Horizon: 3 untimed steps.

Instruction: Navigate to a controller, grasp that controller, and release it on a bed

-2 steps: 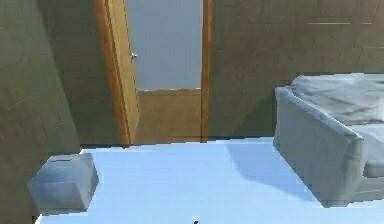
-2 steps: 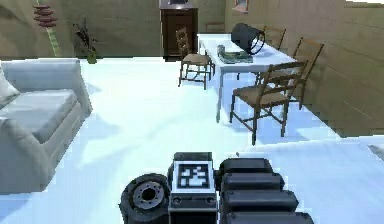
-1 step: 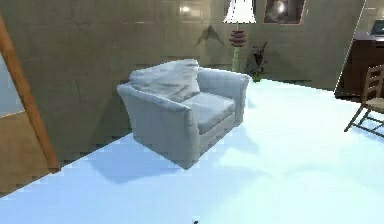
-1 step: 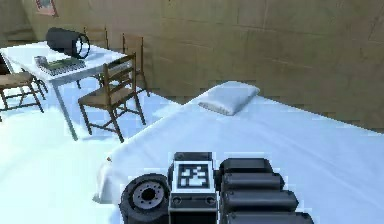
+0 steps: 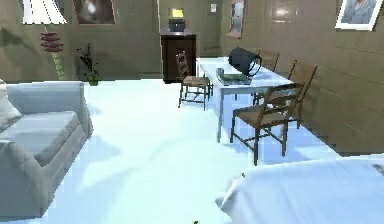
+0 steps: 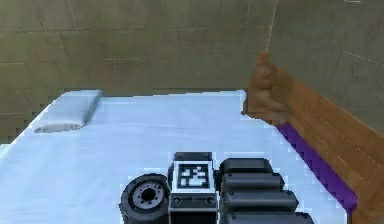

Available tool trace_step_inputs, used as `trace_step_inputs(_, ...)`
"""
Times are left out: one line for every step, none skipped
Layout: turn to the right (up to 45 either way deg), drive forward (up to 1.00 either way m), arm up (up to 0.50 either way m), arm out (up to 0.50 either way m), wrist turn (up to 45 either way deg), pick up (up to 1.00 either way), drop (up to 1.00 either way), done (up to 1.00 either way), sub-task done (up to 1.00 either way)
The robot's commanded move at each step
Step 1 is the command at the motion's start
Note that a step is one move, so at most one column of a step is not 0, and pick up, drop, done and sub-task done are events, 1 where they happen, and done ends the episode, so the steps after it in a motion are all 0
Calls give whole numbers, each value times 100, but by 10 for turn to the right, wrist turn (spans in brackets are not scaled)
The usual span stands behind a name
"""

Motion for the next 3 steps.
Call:
trace_step_inputs(450, 0, 0, 0, 0, 0, 0, 0, 0)
trace_step_inputs(240, 0, 0, 0, 0, 0, 0, 0, 0)
trace_step_inputs(-450, 0, 0, 0, 0, 0, 0, 0, 0)
